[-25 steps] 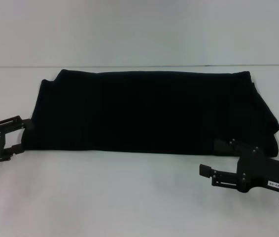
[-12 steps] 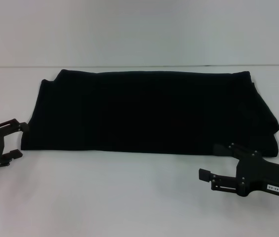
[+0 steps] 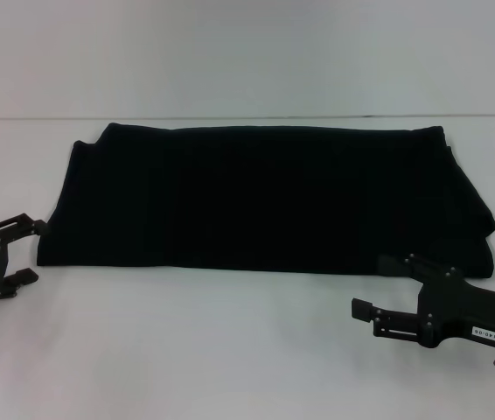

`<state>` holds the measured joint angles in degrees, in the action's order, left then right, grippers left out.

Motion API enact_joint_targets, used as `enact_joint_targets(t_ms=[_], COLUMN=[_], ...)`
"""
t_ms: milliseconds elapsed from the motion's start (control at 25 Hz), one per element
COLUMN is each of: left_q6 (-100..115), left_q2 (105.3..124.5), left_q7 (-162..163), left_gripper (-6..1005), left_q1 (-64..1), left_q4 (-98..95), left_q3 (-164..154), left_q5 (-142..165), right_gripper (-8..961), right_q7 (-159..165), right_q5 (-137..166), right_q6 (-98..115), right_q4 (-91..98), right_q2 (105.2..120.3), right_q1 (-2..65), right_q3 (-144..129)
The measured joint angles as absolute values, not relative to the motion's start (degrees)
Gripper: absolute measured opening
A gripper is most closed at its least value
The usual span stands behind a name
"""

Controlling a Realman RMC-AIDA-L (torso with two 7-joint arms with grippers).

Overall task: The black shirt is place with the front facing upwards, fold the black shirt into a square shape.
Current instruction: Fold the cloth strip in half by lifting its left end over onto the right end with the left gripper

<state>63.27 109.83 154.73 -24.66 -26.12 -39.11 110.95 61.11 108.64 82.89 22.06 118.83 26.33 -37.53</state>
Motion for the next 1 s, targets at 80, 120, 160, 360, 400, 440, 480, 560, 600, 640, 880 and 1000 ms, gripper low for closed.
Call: enact_joint_targets(t_ms=[80, 120, 160, 360, 400, 440, 480, 560, 600, 640, 880, 1000], left_q6=[63.13, 63.13, 63.1, 62.73, 62.65, 62.49, 62.37, 62.26, 62.14, 62.04, 60.79, 60.06], left_q2=[109.84, 109.85, 109.85, 109.99, 110.05, 110.14, 110.22, 110.28, 110.31, 110.32, 110.55, 110.71], left_q7=[155.05, 155.09, 155.12, 155.14, 155.15, 155.15, 155.16, 155.16, 155.16, 155.16, 154.98, 154.83], left_gripper=[831, 829, 827, 816, 813, 811, 809, 804, 802, 800, 786, 779], left_q1=[-24.68, -24.7, -24.75, -25.03, -25.08, -25.2, -25.31, -25.62, -25.82, -25.96, -26.99, -27.44], left_q4=[-25.91, -25.86, -25.84, -25.79, -25.77, -25.75, -25.74, -25.72, -25.64, -25.56, -24.96, -24.96], left_q3=[-39.12, -39.12, -39.11, -39.11, -39.12, -39.11, -39.11, -39.11, -39.11, -39.11, -39.11, -39.11], left_q5=[110.79, 110.74, 110.7, 110.68, 110.68, 110.68, 110.69, 110.75, 110.86, 110.92, 111.06, 111.13], right_gripper=[946, 946, 946, 946, 946, 946, 946, 946, 946, 946, 946, 946], right_q7=[61.15, 61.17, 61.2, 61.24, 61.25, 61.27, 61.29, 61.31, 61.32, 61.32, 61.42, 61.44], right_q5=[108.64, 108.64, 108.63, 108.63, 108.63, 108.63, 108.63, 108.63, 108.63, 108.63, 108.63, 108.63], right_q6=[82.87, 82.84, 82.82, 82.78, 82.78, 82.78, 82.78, 82.78, 82.77, 82.78, 82.86, 82.91], right_q4=[22.06, 22.06, 22.06, 22.07, 22.06, 22.06, 22.06, 22.06, 22.06, 22.06, 22.06, 22.06], right_q2=[118.83, 118.83, 118.83, 118.83, 118.86, 118.87, 118.87, 118.88, 118.88, 118.89, 118.91, 118.91], right_q1=[26.39, 26.42, 26.48, 26.6, 26.64, 26.66, 26.67, 26.65, 26.62, 26.62, 26.56, 26.54], right_q3=[-37.53, -37.53, -37.53, -37.53, -37.54, -37.55, -37.58, -37.6, -37.61, -37.62, -37.71, -37.72])
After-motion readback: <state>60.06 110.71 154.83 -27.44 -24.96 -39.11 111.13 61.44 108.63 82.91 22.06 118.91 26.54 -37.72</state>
